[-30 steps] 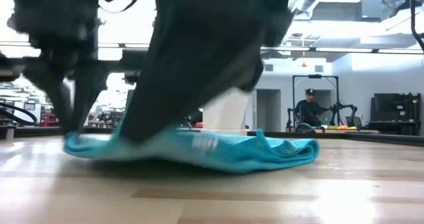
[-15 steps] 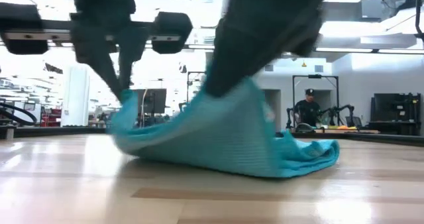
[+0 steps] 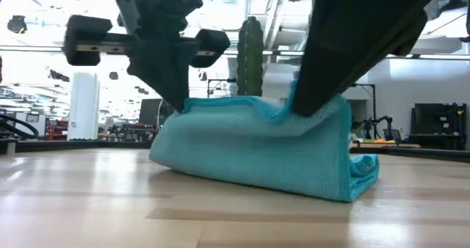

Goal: Fold microfiber towels
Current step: Fold the blue microfiber towel

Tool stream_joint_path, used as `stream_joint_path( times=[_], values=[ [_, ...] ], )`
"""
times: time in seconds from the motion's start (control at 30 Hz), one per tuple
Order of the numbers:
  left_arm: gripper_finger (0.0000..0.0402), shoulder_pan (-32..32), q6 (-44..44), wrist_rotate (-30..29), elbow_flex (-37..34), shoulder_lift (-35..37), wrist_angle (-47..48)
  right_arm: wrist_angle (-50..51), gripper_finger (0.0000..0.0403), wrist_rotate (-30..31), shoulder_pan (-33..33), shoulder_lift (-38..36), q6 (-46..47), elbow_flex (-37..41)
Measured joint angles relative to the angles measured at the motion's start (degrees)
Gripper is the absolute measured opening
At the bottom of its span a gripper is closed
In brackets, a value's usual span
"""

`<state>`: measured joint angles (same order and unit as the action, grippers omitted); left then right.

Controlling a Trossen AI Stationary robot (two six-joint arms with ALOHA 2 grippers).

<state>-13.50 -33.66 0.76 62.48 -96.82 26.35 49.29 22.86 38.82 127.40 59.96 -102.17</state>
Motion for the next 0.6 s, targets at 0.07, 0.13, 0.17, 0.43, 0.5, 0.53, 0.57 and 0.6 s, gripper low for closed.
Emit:
stream_joint_path(
  times=[0.07, 0.13, 0.17, 0.43, 0.5, 0.53, 0.57, 0.6],
  values=[
    [0.0000, 0.9, 0.4, 0.0, 0.0, 0.0, -0.6, 2.2, 0.0016, 0.4, -0.4, -0.7, 0.7, 0.0],
    [0.0000, 1.6, 0.5, -0.2, 0.0, 0.0, -1.2, 4.6, 0.0020, 0.9, -0.8, -1.1, 2.0, -0.2],
    [0.0000, 2.0, 0.6, -0.5, 0.0, 0.0, -1.8, 6.9, 0.0022, 1.1, -1.0, -1.3, 2.4, -0.1],
    [0.0000, 4.5, 0.9, -0.6, 0.1, 0.0, -3.8, 10.5, 0.0018, 0.3, -2.9, -2.4, 2.7, 2.5],
    [0.0000, 5.0, 0.9, -0.6, 0.1, 0.0, -3.8, 10.7, 0.0021, 0.0, -3.0, -2.4, 3.0, 3.0],
    [0.0000, 5.3, 0.9, -0.6, 0.1, 0.0, -3.8, 10.7, 0.0022, -0.3, -3.1, -2.4, 2.8, 3.2],
    [0.0000, 5.5, 0.7, -0.6, 0.1, 0.0, -3.8, 10.7, 0.0022, -0.3, -3.3, -2.4, 2.4, 3.4],
    [0.0000, 5.7, 0.7, -0.6, 0.1, 0.0, -3.9, 10.7, 0.0022, -0.4, -3.5, -2.4, 2.0, 3.6]
  ],
)
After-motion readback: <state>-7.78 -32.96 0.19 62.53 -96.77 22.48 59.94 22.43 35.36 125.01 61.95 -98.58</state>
